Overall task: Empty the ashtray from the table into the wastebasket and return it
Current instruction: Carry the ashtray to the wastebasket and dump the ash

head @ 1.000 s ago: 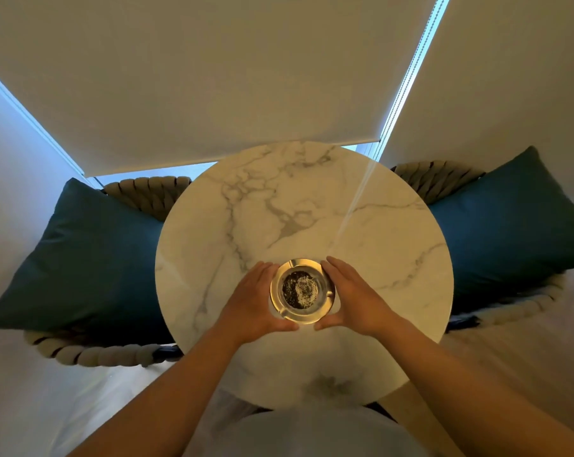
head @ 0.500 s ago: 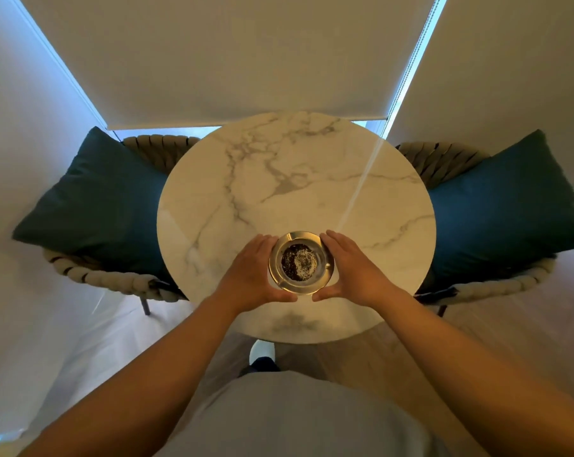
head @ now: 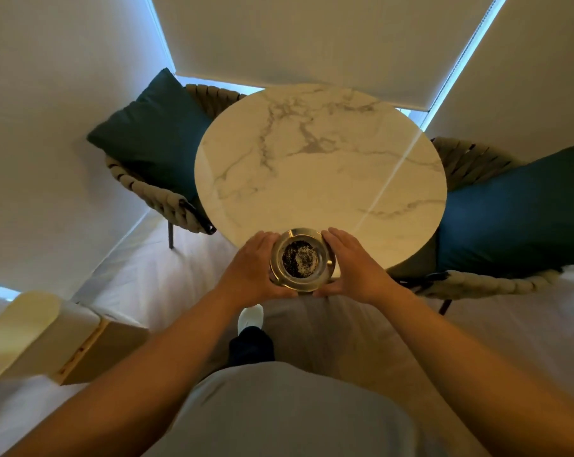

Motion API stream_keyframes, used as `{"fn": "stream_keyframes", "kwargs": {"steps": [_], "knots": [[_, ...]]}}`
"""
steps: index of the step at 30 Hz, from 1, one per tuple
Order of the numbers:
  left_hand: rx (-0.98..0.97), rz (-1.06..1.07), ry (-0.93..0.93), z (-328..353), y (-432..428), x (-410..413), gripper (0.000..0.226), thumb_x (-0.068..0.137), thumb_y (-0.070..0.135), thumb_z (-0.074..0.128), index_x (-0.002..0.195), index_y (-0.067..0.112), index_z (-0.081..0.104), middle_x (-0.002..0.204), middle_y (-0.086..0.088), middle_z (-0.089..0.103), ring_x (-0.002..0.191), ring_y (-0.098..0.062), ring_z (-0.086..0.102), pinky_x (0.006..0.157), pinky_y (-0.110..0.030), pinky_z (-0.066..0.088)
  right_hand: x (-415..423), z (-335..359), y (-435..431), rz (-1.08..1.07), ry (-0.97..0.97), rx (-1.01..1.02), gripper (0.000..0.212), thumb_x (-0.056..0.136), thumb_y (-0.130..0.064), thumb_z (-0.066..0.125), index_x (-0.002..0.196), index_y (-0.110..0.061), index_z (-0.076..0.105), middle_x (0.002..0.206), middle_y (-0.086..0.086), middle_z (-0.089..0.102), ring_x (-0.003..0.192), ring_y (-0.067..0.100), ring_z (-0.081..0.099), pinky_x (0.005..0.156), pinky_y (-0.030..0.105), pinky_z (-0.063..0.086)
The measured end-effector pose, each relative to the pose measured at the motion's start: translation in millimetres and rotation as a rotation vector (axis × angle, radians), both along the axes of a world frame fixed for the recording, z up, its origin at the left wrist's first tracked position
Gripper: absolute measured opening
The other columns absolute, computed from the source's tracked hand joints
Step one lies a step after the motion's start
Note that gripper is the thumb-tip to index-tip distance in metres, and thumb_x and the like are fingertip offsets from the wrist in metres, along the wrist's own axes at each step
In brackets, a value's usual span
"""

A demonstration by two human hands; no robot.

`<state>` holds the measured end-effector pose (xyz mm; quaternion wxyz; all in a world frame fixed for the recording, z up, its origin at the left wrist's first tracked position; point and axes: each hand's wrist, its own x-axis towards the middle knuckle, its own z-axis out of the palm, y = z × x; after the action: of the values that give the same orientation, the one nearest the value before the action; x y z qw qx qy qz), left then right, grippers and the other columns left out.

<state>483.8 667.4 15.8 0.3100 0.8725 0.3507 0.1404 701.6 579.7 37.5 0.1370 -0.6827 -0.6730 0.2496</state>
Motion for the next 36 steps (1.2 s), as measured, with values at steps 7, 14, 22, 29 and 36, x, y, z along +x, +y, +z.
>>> {"fn": "stream_keyframes", "kwargs": {"steps": [7, 14, 22, 29, 36], "knots": [[-0.033, 0.170, -0.028, 8.0, -37.6, -40.2, 0.099, 0.054, 0.064, 0.086, 0.134, 0.028, 0.041, 0.131, 0.007, 0.052, 0.118, -0.010, 0.049, 0.104, -0.032, 0.046, -33.9, 13.6, -9.0, 0.135, -0.017, 0.020, 0.123, 0.058, -0.048, 0.089, 0.151, -0.007, 0.021, 0.157, 0.012, 0.027, 0.145, 0.029, 0.023, 0.119, 0.035, 0.021], [-0.005, 0.324, -0.006, 11.9, -63.5, -92.2, 0.100, 0.048, 0.074, 0.082, 0.130, 0.036, 0.042, 0.124, 0.015, 0.051, 0.111, -0.003, 0.049, 0.095, -0.026, 0.048, -78.1, 11.3, -5.3, 0.279, -0.022, 0.057, 0.123, 0.057, -0.051, 0.089, 0.149, -0.001, 0.025, 0.156, 0.018, 0.029, 0.146, 0.034, 0.024, 0.120, 0.040, 0.021], [-0.006, 0.493, 0.017, 6.2, -96.6, -153.1, 0.099, 0.042, 0.079, 0.081, 0.124, 0.043, 0.041, 0.113, 0.023, 0.048, 0.101, 0.000, 0.050, 0.087, -0.021, 0.048, -138.9, 6.0, -5.7, 0.427, -0.006, 0.094, 0.121, 0.052, -0.064, 0.085, 0.145, -0.006, 0.034, 0.146, 0.012, 0.042, 0.135, 0.028, 0.038, 0.115, 0.043, 0.033], [0.025, 0.574, 0.026, 8.6, -133.3, -224.4, 0.101, 0.042, 0.074, 0.082, 0.126, 0.032, 0.044, 0.114, 0.014, 0.050, 0.100, -0.006, 0.050, 0.087, -0.030, 0.051, -212.4, 11.3, -20.7, 0.533, -0.013, 0.105, 0.107, 0.053, -0.054, 0.089, 0.138, -0.010, 0.040, 0.133, 0.007, 0.049, 0.123, 0.025, 0.045, 0.105, 0.044, 0.042], [0.023, 0.660, 0.027, 14.1, -195.7, -306.3, 0.097, 0.048, 0.070, 0.083, 0.125, 0.022, 0.049, 0.115, 0.007, 0.054, 0.103, -0.013, 0.053, 0.089, -0.039, 0.050, -296.6, 7.9, -58.9, 0.632, -0.008, 0.101, 0.114, 0.056, -0.048, 0.090, 0.147, -0.011, 0.031, 0.146, 0.009, 0.041, 0.135, 0.027, 0.037, 0.114, 0.039, 0.035]]}}
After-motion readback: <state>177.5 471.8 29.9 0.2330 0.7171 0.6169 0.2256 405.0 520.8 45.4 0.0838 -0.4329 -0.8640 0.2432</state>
